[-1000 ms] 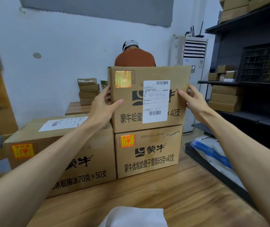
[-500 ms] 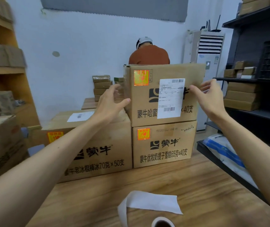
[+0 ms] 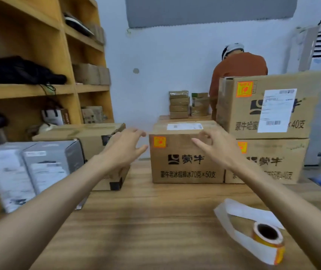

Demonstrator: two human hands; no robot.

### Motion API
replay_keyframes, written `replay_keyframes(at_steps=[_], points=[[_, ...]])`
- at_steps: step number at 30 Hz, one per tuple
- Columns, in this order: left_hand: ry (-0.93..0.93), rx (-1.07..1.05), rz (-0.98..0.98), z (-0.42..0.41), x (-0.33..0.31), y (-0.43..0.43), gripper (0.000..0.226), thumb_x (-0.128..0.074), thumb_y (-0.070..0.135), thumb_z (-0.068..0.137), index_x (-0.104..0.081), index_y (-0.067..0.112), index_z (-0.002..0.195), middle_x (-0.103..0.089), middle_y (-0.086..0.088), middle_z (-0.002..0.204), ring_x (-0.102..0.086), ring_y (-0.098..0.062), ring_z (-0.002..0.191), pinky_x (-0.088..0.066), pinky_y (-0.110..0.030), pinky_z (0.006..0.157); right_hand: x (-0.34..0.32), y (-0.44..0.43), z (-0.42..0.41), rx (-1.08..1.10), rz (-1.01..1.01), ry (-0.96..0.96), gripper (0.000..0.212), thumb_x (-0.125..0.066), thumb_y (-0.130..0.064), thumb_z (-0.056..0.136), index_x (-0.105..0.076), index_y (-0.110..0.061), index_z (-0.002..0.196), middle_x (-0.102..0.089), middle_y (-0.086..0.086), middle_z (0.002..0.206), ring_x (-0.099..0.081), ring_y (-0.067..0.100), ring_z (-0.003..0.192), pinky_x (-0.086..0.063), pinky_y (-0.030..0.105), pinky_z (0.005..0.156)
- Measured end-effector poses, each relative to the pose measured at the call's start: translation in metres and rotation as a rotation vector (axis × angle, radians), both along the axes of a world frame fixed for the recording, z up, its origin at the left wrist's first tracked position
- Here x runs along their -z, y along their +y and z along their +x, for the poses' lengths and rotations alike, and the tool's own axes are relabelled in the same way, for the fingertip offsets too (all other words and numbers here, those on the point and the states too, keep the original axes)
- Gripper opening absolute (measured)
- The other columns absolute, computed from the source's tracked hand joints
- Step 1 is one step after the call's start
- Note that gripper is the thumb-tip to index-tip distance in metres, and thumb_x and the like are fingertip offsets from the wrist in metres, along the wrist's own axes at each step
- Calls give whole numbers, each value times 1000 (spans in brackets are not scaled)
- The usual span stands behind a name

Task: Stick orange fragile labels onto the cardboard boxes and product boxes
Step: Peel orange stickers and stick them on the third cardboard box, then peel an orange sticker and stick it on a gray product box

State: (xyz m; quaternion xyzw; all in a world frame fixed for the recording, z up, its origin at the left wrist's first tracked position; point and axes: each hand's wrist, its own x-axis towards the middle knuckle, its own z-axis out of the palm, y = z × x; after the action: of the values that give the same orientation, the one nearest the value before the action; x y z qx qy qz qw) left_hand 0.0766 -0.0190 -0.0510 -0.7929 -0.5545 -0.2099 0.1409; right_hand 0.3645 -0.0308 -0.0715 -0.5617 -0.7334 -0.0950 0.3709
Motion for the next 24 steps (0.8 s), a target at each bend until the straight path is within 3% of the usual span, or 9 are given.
replay_keyframes(at_steps=[3, 7, 15, 20, 24], points=[[40, -79, 11, -55, 2, -22, 39, -53, 47, 99, -58, 25, 130, -64, 0, 128, -61, -22, 110, -52, -42, 89, 4, -8, -61, -64, -20, -54, 49, -53, -57, 95, -68, -17, 118, -72, 1, 113, -65, 19, 101, -53, 38, 86], [34, -175, -5, -127, 4, -47, 43, -55, 41, 101, -56, 17, 137, -58, -5, 140, -55, -27, 124, -48, -45, 98, 7, -17, -137, -150, -30, -120, 48, -51, -59, 95, -67, -19, 116, -69, -1, 115, -63, 20, 103, -53, 41, 85], [-30, -339, -52, -266, 13, -73, 52, -58, 46, 98, -50, 21, 144, -50, -4, 150, -50, -27, 132, -47, -43, 97, 21, -17, -284, -275, -156, -173, 46, -52, -57, 96, -59, -15, 115, -65, 2, 108, -62, 23, 97, -50, 39, 78], [-82, -400, -97, -317, 25, -68, 54, -57, 46, 98, -46, 26, 147, -48, -6, 148, -48, -28, 133, -47, -46, 96, 23, 1, -354, -301, -211, -158, 53, -54, -57, 94, -49, -21, 132, -62, 7, 123, -61, 28, 107, -51, 43, 83], [-112, -387, -101, -324, 33, -54, 57, -55, 45, 100, -38, 24, 151, -45, -10, 143, -45, -31, 131, -47, -45, 96, 25, 18, -381, -279, -246, -117, 65, -55, -54, 95, -31, -25, 148, -54, 12, 133, -59, 35, 113, -45, 45, 86]])
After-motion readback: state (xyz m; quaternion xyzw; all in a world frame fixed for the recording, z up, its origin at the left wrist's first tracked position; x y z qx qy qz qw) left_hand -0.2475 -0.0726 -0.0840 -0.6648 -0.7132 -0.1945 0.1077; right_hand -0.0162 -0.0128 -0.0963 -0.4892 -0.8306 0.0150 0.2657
